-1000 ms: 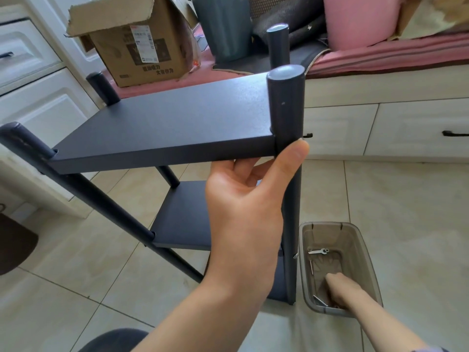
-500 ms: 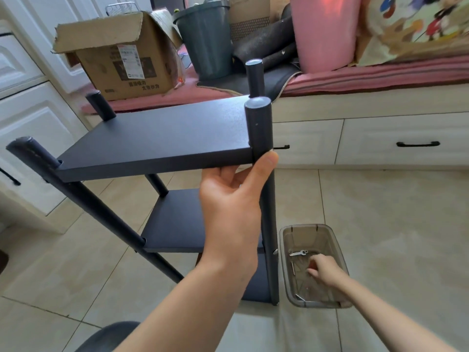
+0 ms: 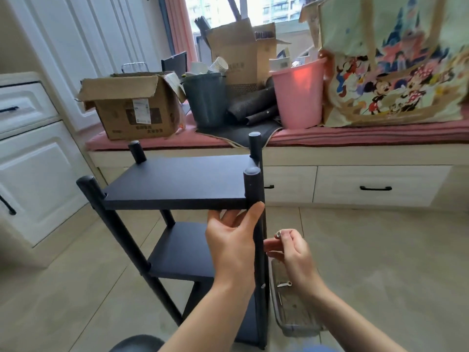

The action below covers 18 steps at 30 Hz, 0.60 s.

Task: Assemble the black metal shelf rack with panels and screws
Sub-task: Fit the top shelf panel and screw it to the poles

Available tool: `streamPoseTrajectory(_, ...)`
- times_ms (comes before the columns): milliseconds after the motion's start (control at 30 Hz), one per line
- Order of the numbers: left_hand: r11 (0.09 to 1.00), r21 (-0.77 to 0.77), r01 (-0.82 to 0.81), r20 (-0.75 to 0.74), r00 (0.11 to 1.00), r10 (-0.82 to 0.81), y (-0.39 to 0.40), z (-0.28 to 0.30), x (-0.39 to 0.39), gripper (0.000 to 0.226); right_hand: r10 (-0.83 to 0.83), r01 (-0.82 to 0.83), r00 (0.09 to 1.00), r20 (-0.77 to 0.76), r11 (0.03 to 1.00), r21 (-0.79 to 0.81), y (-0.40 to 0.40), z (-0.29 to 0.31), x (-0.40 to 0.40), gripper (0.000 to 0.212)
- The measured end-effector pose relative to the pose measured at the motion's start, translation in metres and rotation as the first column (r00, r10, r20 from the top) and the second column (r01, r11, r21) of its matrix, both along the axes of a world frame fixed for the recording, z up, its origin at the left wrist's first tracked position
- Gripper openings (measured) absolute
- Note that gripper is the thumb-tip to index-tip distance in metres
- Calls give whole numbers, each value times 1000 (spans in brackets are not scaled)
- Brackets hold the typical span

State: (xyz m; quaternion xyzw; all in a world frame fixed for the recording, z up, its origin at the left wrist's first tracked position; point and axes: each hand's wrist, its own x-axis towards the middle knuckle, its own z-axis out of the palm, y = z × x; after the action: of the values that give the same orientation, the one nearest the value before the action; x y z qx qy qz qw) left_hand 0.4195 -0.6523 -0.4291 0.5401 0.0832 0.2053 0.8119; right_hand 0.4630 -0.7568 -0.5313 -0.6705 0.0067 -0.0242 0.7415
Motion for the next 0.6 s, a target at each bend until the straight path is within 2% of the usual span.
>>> streamPoseTrajectory(167,994,-85,-72,-7,997,72,24,25,-4,64,56,-53,995,81,998,-35,28,32,-21,29)
streamPoseTrajectory(267,982,-151,-115,-2,993,116,47,43,-1,51,103,-99,991,89,994,-51,49,44,-22,29)
streamPoseTrajectory(367,961,-199,-192,-23,981,191,78,58,2,44,217,-206,971,103,972,-108,75,52,-18,25)
streamPoseTrajectory(467,927,-243,-285,-46,958,282,113,69,3,39,262,-246,958,119,961,-129,105,60,-10,22)
streamPoseTrajectory(600,884,-278,-376,-75,926,370,161,73,0,18,324,-286,934,149,930,-230,151,68,0,21)
